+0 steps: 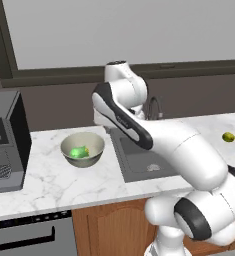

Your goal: There is a mixed pile of frozen fruits and vegetables on the counter. Locate all the frozen vegetables and place the items in a bowl on the counter. Take all the frozen fruits and defrost them in a running sink.

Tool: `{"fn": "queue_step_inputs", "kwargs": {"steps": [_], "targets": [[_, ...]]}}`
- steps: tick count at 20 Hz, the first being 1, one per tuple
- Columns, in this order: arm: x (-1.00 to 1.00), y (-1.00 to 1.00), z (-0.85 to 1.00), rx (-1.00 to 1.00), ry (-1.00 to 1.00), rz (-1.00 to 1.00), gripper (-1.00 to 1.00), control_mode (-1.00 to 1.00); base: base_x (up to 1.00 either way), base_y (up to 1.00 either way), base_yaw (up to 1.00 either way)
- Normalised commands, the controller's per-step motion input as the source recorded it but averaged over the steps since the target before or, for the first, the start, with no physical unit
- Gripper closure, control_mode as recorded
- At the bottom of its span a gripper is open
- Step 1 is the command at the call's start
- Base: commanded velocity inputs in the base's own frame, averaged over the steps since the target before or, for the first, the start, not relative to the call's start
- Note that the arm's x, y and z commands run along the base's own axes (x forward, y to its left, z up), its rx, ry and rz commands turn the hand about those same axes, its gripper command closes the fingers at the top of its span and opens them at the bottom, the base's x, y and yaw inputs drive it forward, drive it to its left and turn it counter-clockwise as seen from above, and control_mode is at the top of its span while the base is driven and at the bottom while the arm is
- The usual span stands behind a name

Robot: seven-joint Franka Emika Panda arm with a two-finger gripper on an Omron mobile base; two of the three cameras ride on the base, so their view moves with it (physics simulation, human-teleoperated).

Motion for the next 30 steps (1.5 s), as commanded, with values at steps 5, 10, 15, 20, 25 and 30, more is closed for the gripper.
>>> {"fn": "queue_step_inputs", "kwargs": {"steps": [5, 10, 15, 20, 25, 30], "targets": [[-0.02, -0.5, 0.0, 0.0, -0.04, 0.26, -1.0, -1.0, 0.0, 0.0, 0.0], [0.0, -0.66, 0.0, 0.0, -0.04, 0.24, -1.0, -1.0, 0.0, 0.0, 0.0], [0.0, -0.65, 0.0, 0.0, -0.01, 0.24, -1.0, -1.0, 0.0, 0.0, 0.0], [-0.07, -0.61, 0.0, 0.0, -0.03, 0.2, -1.0, -1.0, 0.0, 0.0, 0.0], [-0.08, -0.79, 0.0, 0.0, 0.01, 0.04, -1.0, -1.0, 0.0, 0.0, 0.0], [0.01, -0.95, 0.0, 0.0, 0.08, -0.02, -1.0, -1.0, 0.0, 0.0, 0.0]]}}
